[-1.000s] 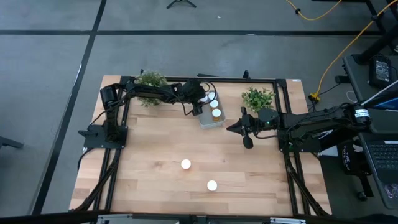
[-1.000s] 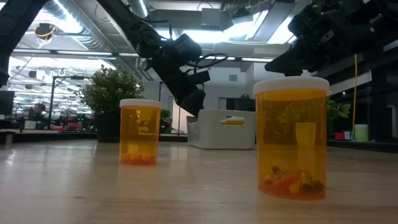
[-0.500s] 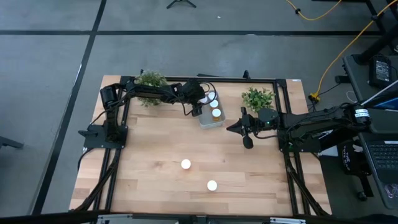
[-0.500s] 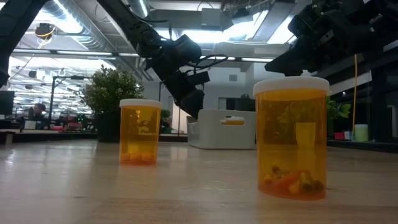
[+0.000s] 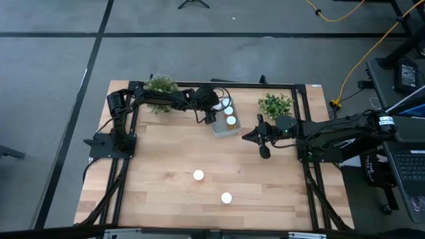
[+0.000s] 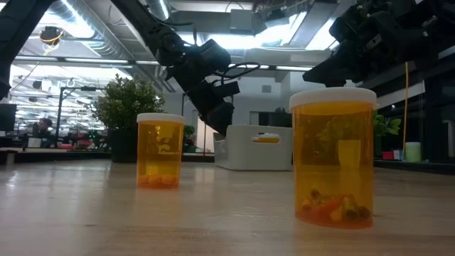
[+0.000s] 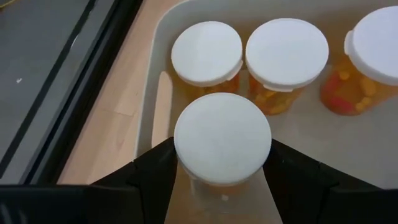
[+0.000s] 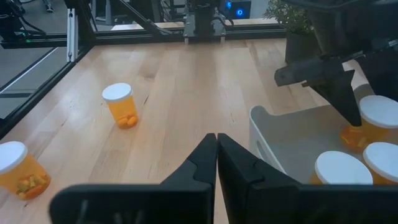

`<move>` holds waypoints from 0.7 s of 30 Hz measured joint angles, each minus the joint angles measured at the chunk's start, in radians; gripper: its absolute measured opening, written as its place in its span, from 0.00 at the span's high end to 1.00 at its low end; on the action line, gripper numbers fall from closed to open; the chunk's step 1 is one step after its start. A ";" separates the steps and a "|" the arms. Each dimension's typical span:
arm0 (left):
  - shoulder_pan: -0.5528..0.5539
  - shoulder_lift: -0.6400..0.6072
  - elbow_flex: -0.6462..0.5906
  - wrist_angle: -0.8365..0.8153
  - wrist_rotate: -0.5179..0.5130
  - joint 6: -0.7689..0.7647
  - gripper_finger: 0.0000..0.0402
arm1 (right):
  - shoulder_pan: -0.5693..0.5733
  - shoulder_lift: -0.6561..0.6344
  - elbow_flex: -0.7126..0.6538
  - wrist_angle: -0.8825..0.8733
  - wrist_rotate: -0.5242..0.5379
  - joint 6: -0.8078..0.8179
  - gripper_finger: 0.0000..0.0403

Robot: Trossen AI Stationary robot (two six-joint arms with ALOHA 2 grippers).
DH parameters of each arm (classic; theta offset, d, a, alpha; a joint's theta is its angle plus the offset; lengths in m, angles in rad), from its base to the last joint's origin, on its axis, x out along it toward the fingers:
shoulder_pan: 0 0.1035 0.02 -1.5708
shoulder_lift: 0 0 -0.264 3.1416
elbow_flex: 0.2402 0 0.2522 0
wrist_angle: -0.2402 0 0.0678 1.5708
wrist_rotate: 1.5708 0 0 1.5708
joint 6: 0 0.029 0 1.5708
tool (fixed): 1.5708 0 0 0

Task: Pick and place pill bottles into a basket
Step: Put the orange pill bottle into the gray bin

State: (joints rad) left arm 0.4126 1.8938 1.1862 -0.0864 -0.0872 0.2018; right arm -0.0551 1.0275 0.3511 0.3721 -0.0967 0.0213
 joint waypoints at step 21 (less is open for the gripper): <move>-0.013 0.000 0.000 0.001 -0.001 0.055 0.44 | 0.000 0.000 0.000 0.000 0.000 0.000 0.96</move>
State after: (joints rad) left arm 0.4000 1.8938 1.1863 -0.0853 -0.0883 0.2565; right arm -0.0548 1.0279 0.3511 0.3725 -0.0967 0.0216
